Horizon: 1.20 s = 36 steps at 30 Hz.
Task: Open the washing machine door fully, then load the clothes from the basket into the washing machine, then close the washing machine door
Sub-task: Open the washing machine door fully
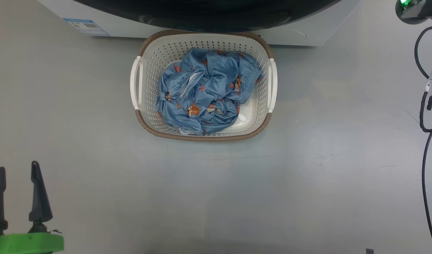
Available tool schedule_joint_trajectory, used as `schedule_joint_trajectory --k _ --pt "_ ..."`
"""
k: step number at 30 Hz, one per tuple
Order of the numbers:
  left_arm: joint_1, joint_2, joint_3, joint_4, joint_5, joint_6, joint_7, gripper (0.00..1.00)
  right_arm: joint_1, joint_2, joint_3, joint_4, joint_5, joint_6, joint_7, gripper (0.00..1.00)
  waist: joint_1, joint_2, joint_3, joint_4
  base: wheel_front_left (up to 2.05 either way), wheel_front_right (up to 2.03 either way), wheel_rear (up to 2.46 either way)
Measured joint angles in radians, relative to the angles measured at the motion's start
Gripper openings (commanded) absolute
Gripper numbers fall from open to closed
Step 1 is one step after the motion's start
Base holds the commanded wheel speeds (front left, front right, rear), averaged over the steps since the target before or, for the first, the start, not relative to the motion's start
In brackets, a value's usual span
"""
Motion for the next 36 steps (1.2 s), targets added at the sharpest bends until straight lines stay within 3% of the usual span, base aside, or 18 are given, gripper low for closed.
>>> schedule_joint_trajectory --k 17,28,36 --pt "0.0 -0.002 0.005 0.007 0.008 0.0 0.0 1.0 0.019 -0.002 0.063 0.012 0.002 -0.001 0.074 0.0 -0.0001 0.0 -0.032 -0.017 0.0 0.0 0.0" --pt "-0.001 -0.01 0.007 0.017 0.009 0.0 0.0 1.0 0.077 0.059 0.156 0.001 0.005 0.0 0.151 0.0 -0.0001 0.0 -0.07 -0.043 0.0 0.0 0.0" --pt "-0.006 -0.016 -0.005 0.036 0.009 0.0 0.0 1.0 0.148 0.069 0.211 -0.005 0.005 0.0 0.198 0.0 -0.0001 0.0 -0.116 -0.062 0.0 0.0 0.0"
